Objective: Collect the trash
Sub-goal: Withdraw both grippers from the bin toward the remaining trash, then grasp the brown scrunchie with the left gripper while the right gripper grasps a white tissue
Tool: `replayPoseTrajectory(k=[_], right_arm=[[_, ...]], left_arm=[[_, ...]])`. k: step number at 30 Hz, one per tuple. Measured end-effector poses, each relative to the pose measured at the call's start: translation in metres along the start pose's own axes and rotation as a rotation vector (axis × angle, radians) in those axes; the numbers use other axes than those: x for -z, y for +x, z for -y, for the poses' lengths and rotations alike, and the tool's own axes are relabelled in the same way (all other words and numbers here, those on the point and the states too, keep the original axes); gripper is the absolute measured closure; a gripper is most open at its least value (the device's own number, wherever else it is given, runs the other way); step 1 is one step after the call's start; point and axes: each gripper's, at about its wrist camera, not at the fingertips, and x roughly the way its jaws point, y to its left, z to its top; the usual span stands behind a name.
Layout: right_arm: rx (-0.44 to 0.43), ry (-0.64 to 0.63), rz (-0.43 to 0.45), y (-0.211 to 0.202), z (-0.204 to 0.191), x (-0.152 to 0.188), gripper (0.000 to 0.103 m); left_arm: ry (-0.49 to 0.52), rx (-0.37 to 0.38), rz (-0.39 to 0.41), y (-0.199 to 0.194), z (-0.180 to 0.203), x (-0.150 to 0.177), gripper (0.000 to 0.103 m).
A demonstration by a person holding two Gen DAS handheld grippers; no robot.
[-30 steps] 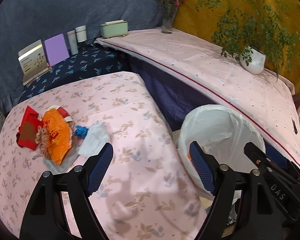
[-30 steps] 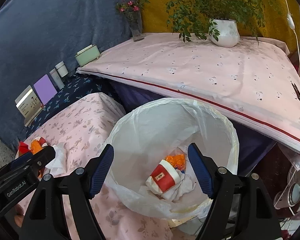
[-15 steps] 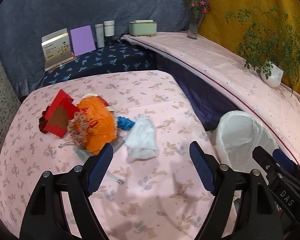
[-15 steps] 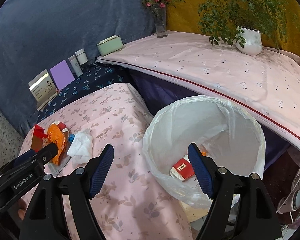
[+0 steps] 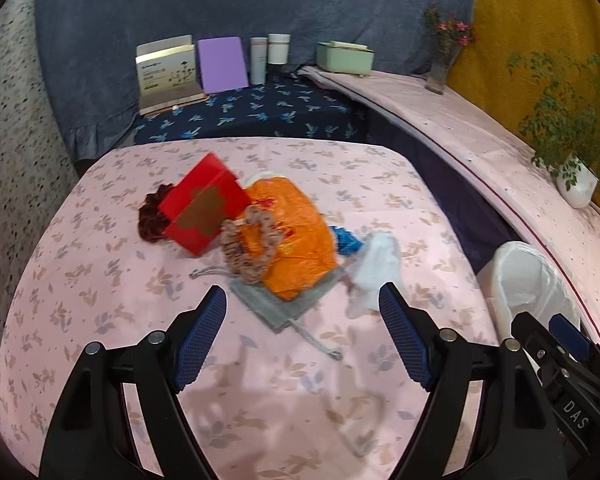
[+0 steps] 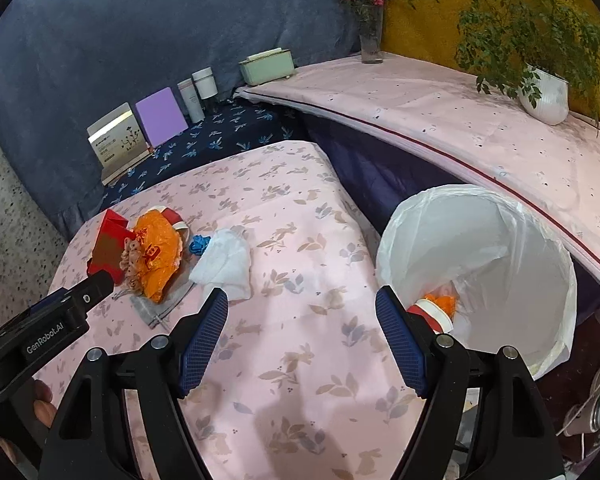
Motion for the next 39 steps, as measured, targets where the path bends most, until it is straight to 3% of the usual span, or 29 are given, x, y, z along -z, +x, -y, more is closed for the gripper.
replayPoseTrajectory(k=[10,22,26,29,31,32,34,36,39], right_arm=[[-0.043,-0.056,-0.060,0.036,-0.043,0.003,0.030],[-0.054,-0.072,-0.125,0.105,-0.071,-0.009,0.031],[-0.044,-0.069,-0.147,0.125,-0.074,-0.011,0.036],[-0.044,-0.065,-0.165,0.137,-0.074,-0.010,0.041],[-0.046,-0.068,-0.177,0.143,-0.074,-0.008,0.049],[-0.049,-0.072,-0.186,0.145,-0.075,-0.007,0.057],[-0.052,-0.073,-0.188,0.146,-0.075,-0.004,0.063],[-0.061,-0.074,-0.184,0.143,-0.075,-0.003,0.076],[-0.068,-0.073,-0.181,0.134,-0.074,-0.003,0.084]], left_arm=[[-0.054,-0.039,-0.034,0.021,-0.045,0.001,0.028],[-0.057,-0.001,-0.074,0.074,-0.054,-0.018,0.030],[-0.043,0.026,-0.106,0.093,-0.048,-0.022,0.046],[-0.033,0.050,-0.129,0.102,-0.045,-0.022,0.068],[-0.020,0.056,-0.136,0.105,-0.042,-0.020,0.087],[-0.012,0.053,-0.136,0.106,-0.040,-0.020,0.091],[-0.002,0.048,-0.124,0.103,-0.038,-0.019,0.094],[0.007,0.046,-0.106,0.096,-0.036,-0.017,0.095],[0.013,0.048,-0.089,0.086,-0.032,-0.017,0.095]])
